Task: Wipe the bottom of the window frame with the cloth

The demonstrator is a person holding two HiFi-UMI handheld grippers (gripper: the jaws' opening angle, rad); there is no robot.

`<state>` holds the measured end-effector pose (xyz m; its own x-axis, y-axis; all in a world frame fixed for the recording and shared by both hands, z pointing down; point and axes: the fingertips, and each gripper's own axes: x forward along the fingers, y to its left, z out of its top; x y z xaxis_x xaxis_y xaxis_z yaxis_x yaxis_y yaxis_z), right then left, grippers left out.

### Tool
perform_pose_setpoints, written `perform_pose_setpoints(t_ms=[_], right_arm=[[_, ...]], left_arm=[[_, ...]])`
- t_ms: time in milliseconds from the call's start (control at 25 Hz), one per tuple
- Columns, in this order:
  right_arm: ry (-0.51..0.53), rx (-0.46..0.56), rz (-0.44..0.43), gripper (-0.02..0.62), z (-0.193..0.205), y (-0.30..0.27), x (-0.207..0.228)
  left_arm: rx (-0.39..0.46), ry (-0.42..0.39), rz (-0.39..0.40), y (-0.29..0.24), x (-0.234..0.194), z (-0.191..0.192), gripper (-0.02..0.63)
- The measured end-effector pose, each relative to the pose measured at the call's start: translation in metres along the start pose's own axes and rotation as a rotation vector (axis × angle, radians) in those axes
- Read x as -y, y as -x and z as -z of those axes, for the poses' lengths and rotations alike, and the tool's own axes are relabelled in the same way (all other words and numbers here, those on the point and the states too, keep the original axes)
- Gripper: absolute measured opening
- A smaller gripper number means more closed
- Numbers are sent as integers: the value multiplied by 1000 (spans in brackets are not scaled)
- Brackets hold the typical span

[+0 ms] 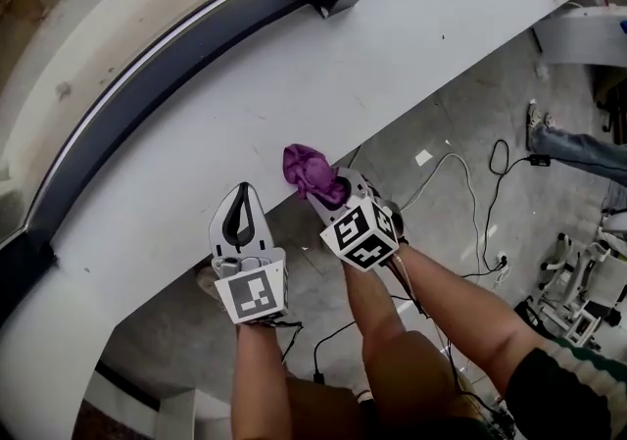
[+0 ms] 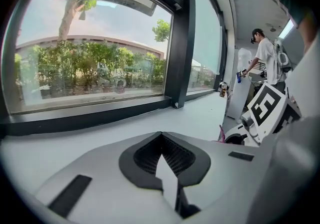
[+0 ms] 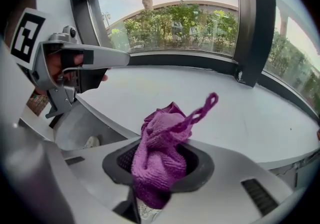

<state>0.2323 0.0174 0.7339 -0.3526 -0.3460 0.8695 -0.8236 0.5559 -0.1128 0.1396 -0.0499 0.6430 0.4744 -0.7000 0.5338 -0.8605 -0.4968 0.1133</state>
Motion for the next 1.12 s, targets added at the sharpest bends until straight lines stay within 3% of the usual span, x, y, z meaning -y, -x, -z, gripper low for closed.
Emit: perform_pose_setpoints(t_ms=[680, 1120], right_arm=[[151, -17, -22, 144, -30, -28, -78], [193, -35, -69, 144, -47, -49, -137]], left_arm=[[23, 32, -19, 41, -53, 22, 3], [6, 89, -94, 87, -108, 49, 3]])
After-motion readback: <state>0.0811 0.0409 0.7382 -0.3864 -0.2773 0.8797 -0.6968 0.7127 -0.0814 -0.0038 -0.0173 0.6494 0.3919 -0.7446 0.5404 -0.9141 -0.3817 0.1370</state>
